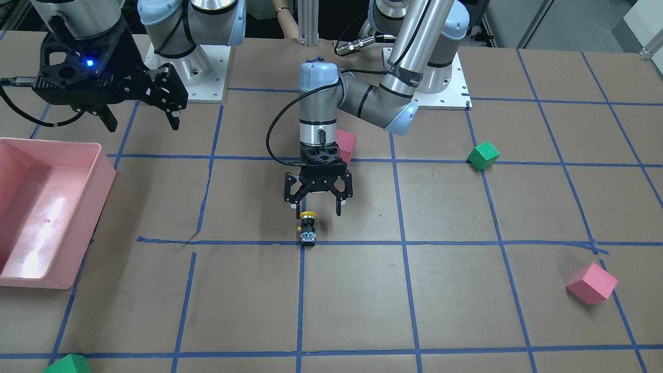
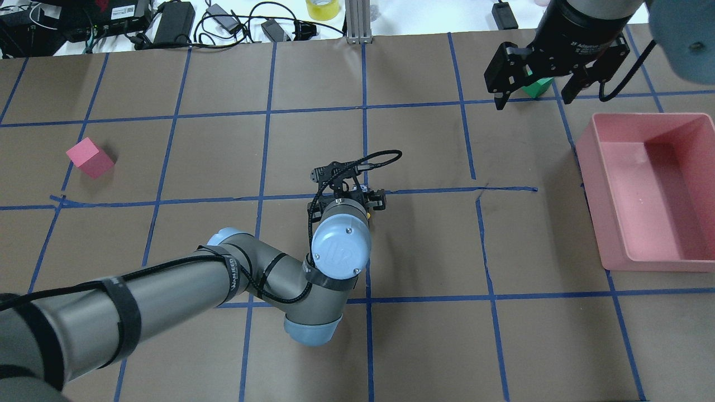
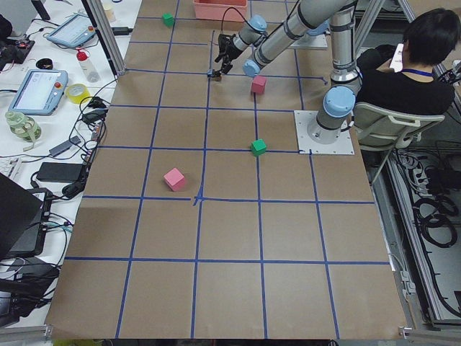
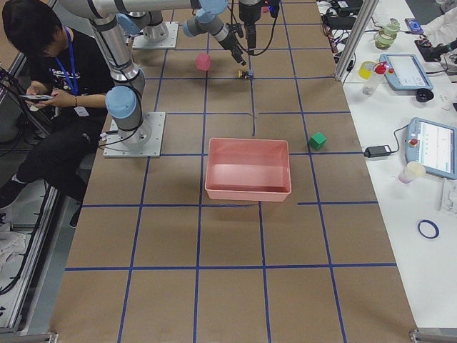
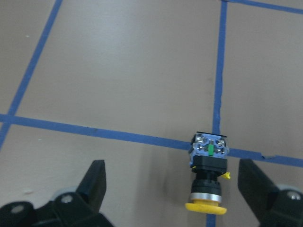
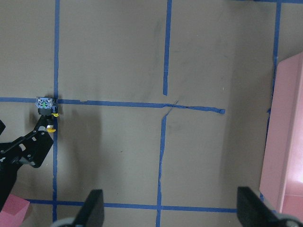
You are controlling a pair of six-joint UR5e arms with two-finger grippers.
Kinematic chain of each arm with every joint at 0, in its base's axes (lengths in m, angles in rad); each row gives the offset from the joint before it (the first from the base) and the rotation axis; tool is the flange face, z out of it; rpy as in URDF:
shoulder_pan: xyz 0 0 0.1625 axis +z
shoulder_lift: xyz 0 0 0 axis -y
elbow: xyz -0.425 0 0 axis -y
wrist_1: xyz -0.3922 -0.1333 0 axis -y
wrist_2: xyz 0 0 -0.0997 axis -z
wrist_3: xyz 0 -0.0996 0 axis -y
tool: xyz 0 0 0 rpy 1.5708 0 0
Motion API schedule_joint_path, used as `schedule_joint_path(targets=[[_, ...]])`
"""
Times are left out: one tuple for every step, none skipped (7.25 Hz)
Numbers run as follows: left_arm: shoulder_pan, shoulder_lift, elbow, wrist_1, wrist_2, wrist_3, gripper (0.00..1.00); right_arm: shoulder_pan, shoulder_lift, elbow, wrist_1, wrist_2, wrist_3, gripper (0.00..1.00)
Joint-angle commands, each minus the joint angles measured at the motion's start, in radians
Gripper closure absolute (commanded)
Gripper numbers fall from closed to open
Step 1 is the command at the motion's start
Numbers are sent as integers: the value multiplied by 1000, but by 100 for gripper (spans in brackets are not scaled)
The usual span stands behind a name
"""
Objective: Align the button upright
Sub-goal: 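Lower the left gripper onto the lying switch and grasp it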
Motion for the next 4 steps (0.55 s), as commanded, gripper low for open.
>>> schedule_joint_path(targets=[[-35, -100, 27, 93, 9, 75, 0, -2, 2, 5, -2, -1, -6, 0], [-35, -117, 12, 160, 9, 107, 0, -3, 3, 5, -2, -1, -6, 0], [-35, -124, -31, 217, 10, 130, 0, -2, 2, 5, 0, 0, -1, 0], [-35, -128, -54, 257, 9, 173, 3, -2, 3, 5, 0, 0, -3, 0]])
